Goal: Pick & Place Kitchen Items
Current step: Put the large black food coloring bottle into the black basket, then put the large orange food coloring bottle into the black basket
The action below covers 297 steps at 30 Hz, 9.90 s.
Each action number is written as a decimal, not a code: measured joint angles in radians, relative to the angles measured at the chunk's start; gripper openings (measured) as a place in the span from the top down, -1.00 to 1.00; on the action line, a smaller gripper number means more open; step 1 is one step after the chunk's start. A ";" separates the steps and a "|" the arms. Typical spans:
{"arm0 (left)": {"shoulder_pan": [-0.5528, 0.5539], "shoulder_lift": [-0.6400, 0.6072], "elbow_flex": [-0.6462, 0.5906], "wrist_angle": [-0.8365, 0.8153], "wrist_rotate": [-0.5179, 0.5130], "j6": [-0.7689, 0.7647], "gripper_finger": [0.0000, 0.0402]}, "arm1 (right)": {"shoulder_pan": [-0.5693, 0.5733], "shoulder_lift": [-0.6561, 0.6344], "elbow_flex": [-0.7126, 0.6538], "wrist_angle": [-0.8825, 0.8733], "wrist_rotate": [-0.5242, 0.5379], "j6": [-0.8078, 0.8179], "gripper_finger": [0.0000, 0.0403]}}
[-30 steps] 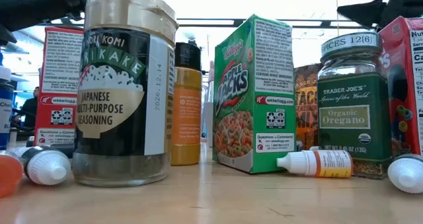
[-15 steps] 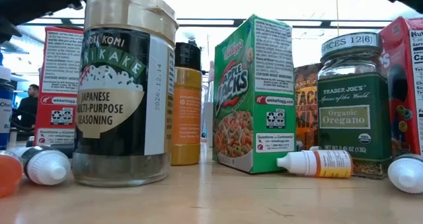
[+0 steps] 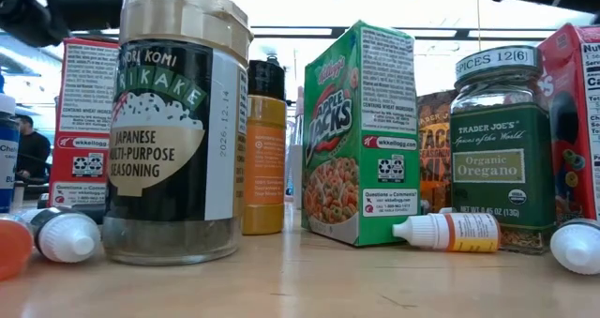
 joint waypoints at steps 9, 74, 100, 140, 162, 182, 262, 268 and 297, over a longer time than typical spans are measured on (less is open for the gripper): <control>0.000 0.052 0.125 -0.028 -0.001 -0.011 0.37 | -0.089 0.301 0.237 -0.255 -0.022 0.183 0.11; -0.132 0.053 0.325 -0.688 0.217 -0.369 0.37 | 0.013 0.975 0.524 -0.613 -0.640 0.628 -0.11; -0.132 0.053 0.325 -0.685 0.233 -0.383 0.37 | 0.027 1.082 0.524 -0.496 -0.700 0.678 0.31; -0.133 0.053 0.324 -0.688 0.234 -0.384 0.37 | -0.018 0.467 0.525 -0.969 -0.281 0.459 0.77; -0.132 0.053 0.324 -0.690 0.234 -0.386 0.37 | -0.019 0.310 0.447 -1.464 0.105 1.010 0.78; -0.132 0.053 0.324 -0.689 0.233 -0.386 0.37 | -0.019 0.261 0.067 -1.035 0.132 1.119 0.77; -0.133 0.053 0.324 -0.696 0.234 -0.458 0.37 | 0.632 0.435 0.033 -0.455 -0.959 0.593 0.40; -0.133 0.053 0.324 -0.687 0.234 -0.470 0.37 | 0.673 0.555 0.033 -0.424 -0.960 0.530 0.40; -0.133 0.053 0.324 -0.627 0.233 -0.409 0.37 | 0.672 0.568 -0.175 -0.106 -0.769 0.560 0.65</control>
